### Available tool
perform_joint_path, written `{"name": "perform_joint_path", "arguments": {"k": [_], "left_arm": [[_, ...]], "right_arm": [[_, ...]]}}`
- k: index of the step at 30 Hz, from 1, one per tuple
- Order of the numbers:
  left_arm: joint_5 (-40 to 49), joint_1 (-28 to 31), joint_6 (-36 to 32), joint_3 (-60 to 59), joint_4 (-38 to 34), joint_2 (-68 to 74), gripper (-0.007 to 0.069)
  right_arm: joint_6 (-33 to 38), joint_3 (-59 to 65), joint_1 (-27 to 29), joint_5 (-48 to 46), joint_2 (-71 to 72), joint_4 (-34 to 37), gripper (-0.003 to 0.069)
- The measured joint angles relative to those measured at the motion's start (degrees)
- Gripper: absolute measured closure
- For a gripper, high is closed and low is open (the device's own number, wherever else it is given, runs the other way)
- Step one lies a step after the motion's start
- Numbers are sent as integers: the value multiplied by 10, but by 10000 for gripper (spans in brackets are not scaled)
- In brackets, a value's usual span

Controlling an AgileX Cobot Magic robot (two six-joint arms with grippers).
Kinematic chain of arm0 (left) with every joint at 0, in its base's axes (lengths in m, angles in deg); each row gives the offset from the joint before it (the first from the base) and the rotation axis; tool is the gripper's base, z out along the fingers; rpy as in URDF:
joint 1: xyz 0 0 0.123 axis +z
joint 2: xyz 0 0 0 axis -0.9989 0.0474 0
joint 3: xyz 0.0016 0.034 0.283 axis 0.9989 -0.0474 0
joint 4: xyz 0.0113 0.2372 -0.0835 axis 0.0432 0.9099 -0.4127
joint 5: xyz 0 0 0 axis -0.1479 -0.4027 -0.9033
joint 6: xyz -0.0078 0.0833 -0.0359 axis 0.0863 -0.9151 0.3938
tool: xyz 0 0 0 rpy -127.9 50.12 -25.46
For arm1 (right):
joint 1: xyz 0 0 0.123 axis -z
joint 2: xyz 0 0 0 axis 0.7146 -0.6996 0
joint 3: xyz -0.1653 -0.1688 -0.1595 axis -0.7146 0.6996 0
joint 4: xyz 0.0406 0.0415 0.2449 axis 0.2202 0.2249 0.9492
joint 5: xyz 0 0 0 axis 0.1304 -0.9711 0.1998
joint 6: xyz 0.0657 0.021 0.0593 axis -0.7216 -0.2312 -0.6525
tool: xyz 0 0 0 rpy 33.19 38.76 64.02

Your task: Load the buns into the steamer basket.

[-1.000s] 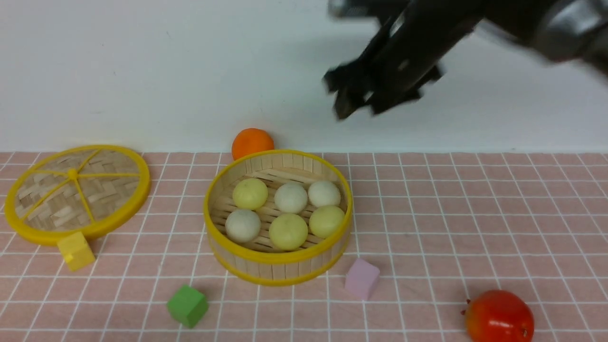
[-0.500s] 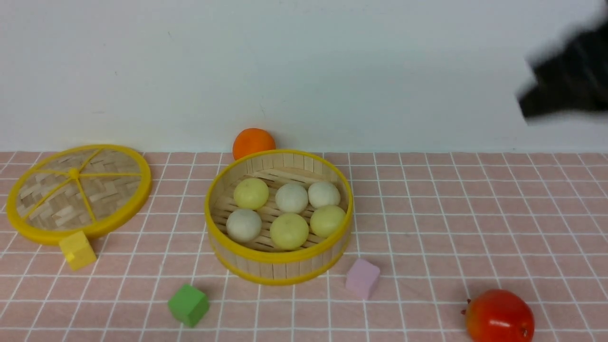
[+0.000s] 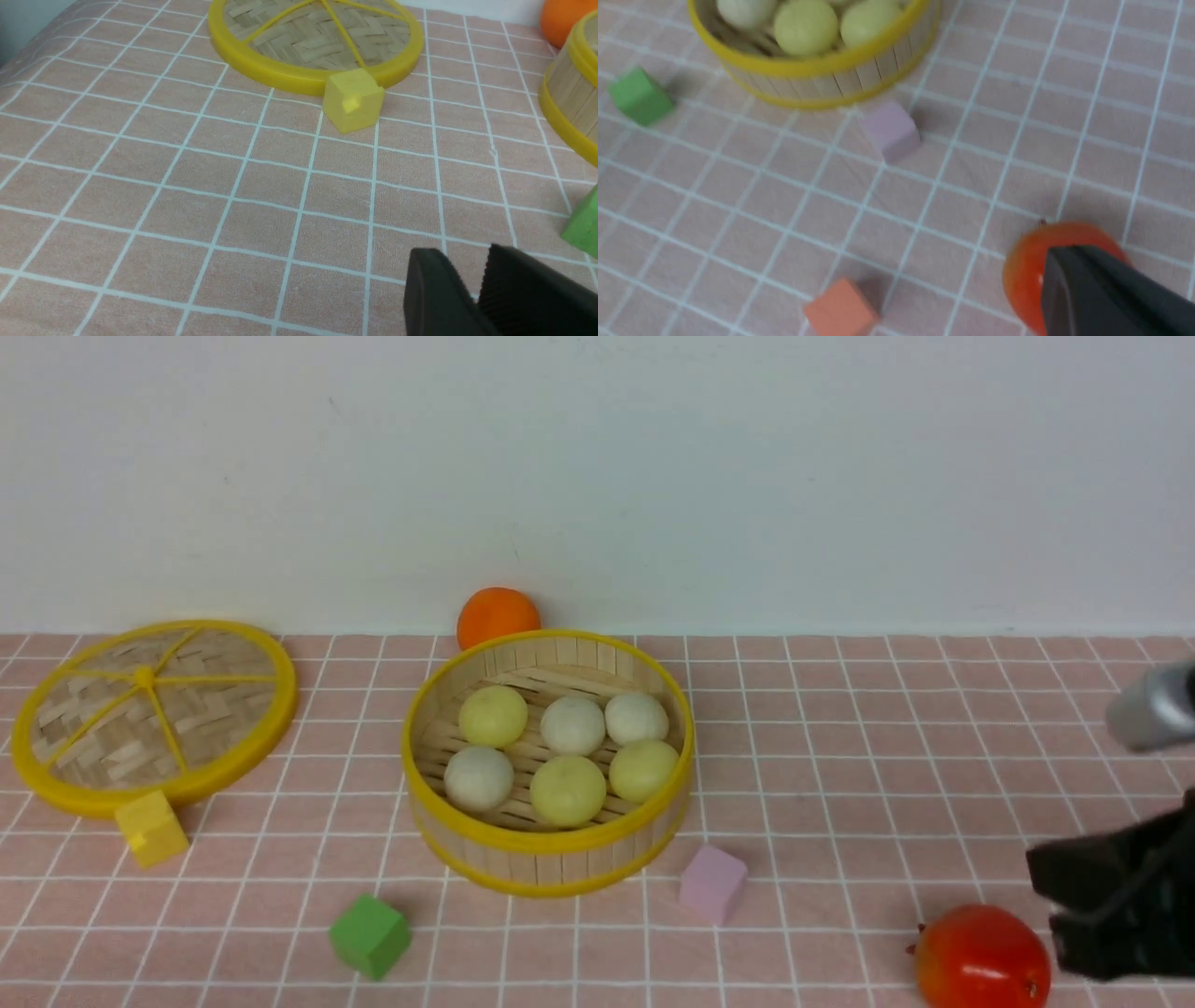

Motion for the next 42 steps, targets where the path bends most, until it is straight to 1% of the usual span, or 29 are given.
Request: {"name": "perform_joint_path", "arguments": {"k": [1,4,5,6,9,10,11,12,14,15,17,18,20,21,26,31,34,37,42], "left_arm": [[0,0,0,0,0,0,416],[0,0,0,0,0,0,416],[0,0,0,0,1,0,416],[0,0,0,0,1,0,416],[0,0,0,0,1,0,416],[0,0,0,0,1,0,416],[0,0,0,0,1,0,416],[0,0,0,0,1,0,416],[0,0,0,0,1,0,412],[0,0,0,0,1,0,412],[0,0,0,0,1,0,410],[0,0,0,0,1,0,407],[0,0,0,0,1,0,405],[0,0,0,0,1,0,404],[0,0,0,0,1,0,401],[0,-1,0,0,1,0,396],[0,-15,0,0,1,0,394],[0,-43,0,0,1,0,391],[0,-48,0,0,1,0,388]], "right_arm": [[0,1,0,0,0,-1,664],[0,10,0,0,5,-38,663],[-3,20,9,9,26,-60,662],[-9,30,22,21,50,-63,661],[-31,85,87,64,158,-62,660],[-32,90,98,70,167,-62,660],[-39,141,138,93,247,-57,659],[-40,148,148,98,256,-57,659],[-43,230,199,118,365,-50,658],[-44,267,222,121,409,-41,658],[-44,298,243,121,439,-32,658],[-44,344,267,117,479,-20,657],[-44,364,279,102,497,-13,657],[-41,370,295,87,507,-8,655],[-30,370,298,87,511,-3,653],[-29,370,284,87,511,-3,650],[-29,370,282,87,511,-3,648],[-29,370,281,87,511,-3,645],[-29,370,281,87,511,-3,643]]}}
